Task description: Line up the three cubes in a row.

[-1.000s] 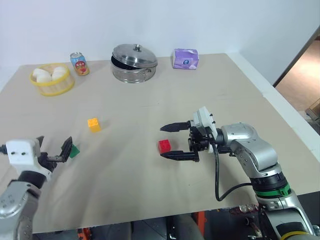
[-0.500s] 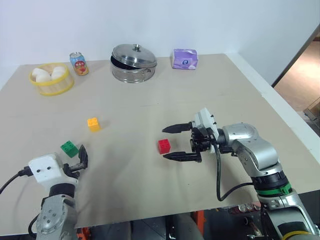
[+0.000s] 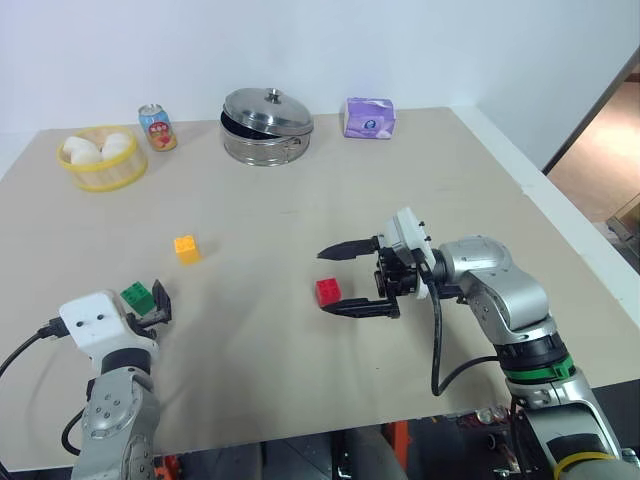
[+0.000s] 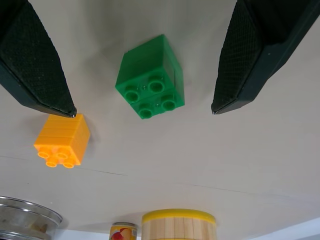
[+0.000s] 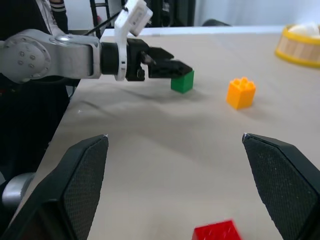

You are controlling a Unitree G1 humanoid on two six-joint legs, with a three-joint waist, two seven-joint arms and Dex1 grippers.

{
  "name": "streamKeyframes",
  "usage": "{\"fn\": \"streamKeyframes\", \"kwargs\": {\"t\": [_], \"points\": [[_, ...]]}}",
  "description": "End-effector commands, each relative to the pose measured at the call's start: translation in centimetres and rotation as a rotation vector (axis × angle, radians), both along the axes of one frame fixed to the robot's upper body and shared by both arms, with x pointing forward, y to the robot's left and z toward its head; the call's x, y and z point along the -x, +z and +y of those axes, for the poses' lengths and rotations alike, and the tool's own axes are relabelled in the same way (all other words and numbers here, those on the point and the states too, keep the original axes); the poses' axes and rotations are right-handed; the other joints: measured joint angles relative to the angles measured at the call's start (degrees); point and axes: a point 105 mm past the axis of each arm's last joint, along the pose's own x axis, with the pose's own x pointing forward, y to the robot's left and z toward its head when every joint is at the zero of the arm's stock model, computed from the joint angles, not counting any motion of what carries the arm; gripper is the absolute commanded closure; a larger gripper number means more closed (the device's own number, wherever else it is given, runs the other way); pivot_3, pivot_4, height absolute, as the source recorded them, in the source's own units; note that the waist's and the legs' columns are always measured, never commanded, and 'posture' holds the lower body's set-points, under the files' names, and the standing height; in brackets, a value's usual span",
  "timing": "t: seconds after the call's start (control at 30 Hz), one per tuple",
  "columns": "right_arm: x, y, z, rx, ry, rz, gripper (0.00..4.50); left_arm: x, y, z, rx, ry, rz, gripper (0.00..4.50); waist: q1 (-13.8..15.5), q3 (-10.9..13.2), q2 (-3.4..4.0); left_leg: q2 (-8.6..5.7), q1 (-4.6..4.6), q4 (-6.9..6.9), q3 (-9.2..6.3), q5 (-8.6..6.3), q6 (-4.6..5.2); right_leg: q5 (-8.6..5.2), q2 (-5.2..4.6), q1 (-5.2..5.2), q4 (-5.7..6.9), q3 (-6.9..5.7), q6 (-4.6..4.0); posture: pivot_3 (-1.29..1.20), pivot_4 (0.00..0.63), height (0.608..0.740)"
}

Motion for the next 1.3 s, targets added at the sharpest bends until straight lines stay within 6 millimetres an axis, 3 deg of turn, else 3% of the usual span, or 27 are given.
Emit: {"fn": "streamKeyframes", "kwargs": {"t": [0.03, 0.23, 0.6, 0.97, 1.07, 1.23, 1.3], "points": [[0.0, 0.7, 0.2, 0.002, 0.027, -0.046, 0.06, 0.1, 0.4, 0.2, -0.021, 0.016, -0.005, 0.0, 0.0, 0.0, 0.0, 0.0, 0.0, 0.0, 0.01, 0.0, 0.0, 0.0, 0.0, 0.0, 0.0, 0.01, 0.0, 0.0, 0.15, 0.74], [-0.1, 0.5, 0.3, 0.01, 0.033, -0.049, 0.06, -0.2, -0.1, 1.0, 0.0, 0.061, 0.01, 0.0, 0.0, 0.0, 0.0, 0.0, -0.01, -0.01, -0.01, 0.0, 0.0, 0.0, 0.02, -0.01, 0.0, 0.03, 0.0, 0.0, 0.15, 0.74], [-0.1, 0.3, 0.0, 0.029, 0.025, -0.048, 0.06, -1.6, -1.2, 0.5, -0.006, 0.011, 0.053, 0.0, 0.01, 0.0, 0.0, 0.0, -0.01, 0.03, 0.0, -0.01, 0.0, 0.01, 0.03, 0.0, 0.0, 0.06, 0.02, 0.0, 0.15, 0.74], [-0.2, 0.3, -0.2, 0.035, 0.013, -0.048, 0.06, -2.9, -1.3, 1.3, -0.021, -0.005, 0.058, 0.0, 0.0, 0.01, -0.01, 0.0, -0.01, 0.03, 0.02, -0.01, 0.0, 0.02, 0.03, 0.0, 0.0, 0.08, 0.02, 0.0, 0.15, 0.74], [-0.3, 0.3, -0.3, 0.036, 0.011, -0.048, 0.0, -2.9, -1.3, 1.3, -0.019, -0.012, 0.058, 0.75, 0.0, 0.01, -0.01, 0.0, -0.01, 0.02, 0.01, -0.01, 0.0, 0.02, 0.04, 0.0, 0.0, 0.08, 0.02, 0.0, 0.15, 0.74], [-0.3, 0.3, -0.4, 0.039, 0.007, -0.048, 0.0, -2.6, -1.5, 1.4, -0.017, -0.015, 0.063, 2.45, 0.01, 0.01, -0.01, 0.0, -0.01, 0.03, 0.02, -0.01, 0.0, 0.02, 0.04, 0.0, 0.0, 0.08, 0.02, 0.0, 0.15, 0.74], [-0.3, 0.3, -0.4, 0.04, 0.007, -0.047, 0.0, -2.3, -1.7, 1.7, -0.024, -0.017, 0.072, 2.69, 0.0, 0.01, -0.01, 0.0, -0.01, 0.03, 0.01, -0.01, 0.0, 0.02, 0.04, 0.0, 0.0, 0.08, 0.02, 0.0, 0.15, 0.74]]}}
